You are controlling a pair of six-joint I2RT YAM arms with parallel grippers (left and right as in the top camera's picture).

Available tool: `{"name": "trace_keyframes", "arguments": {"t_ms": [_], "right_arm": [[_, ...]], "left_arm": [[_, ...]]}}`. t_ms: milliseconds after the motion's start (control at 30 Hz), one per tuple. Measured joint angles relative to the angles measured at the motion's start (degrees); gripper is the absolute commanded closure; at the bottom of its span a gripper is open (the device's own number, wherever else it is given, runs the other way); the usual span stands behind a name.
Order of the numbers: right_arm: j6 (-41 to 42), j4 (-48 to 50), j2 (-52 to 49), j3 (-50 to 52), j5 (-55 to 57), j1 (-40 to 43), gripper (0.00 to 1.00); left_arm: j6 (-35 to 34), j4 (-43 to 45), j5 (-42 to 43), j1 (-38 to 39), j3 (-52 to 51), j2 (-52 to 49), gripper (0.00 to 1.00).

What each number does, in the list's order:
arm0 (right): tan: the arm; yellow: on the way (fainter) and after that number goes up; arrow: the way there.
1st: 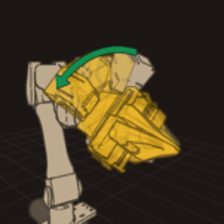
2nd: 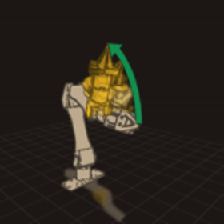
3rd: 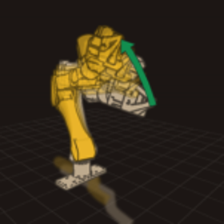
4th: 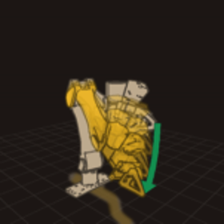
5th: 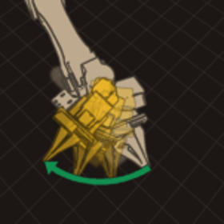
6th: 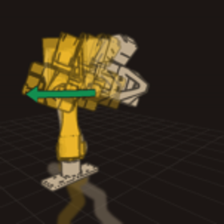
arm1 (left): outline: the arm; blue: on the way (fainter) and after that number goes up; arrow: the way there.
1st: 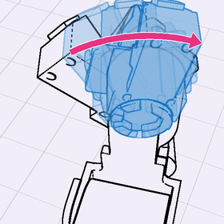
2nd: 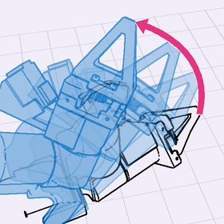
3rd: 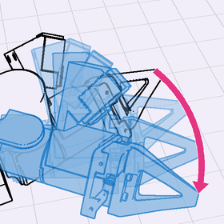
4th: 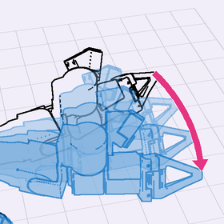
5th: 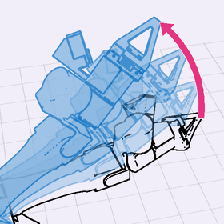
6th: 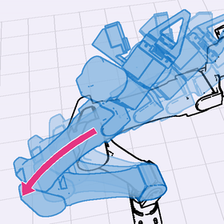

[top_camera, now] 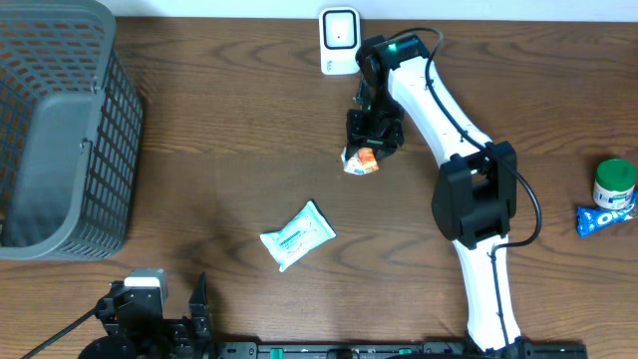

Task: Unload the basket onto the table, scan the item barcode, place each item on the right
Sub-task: 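Lift orange pack with right gripper and hold it at the scanner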

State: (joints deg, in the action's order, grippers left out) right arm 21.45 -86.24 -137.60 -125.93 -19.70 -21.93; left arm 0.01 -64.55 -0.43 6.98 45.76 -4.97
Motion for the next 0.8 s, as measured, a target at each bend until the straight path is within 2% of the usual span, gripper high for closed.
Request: {"name": "trace_keyframes", "arguments": {"t_ms": [133,433,700,800], "right_arm": [[-0.09,4.81,0.00,-0.24,0.57,-0.04,0.64],[-0.09,18.75,0.00,-0.76,2.43,-0.07,0.61],[-0.09,35.43,0.00,-0.76,12.57,-1.03,0.59],[-0.13,42.99,0.00,-0.76,16.74,-1.36,0.51]], "left_arm": [[0.00,0.00,0.02,-0.02,0.00,0.00,0.02],[0.00,-0.02,0.02,0.00,0.00,0.00,0.02],[0.00,0.00,0.02,0.00,0.00,0.00,0.02],[0.00,0.00,0.02,-0.02,0.00,0.00,0.02]]}}
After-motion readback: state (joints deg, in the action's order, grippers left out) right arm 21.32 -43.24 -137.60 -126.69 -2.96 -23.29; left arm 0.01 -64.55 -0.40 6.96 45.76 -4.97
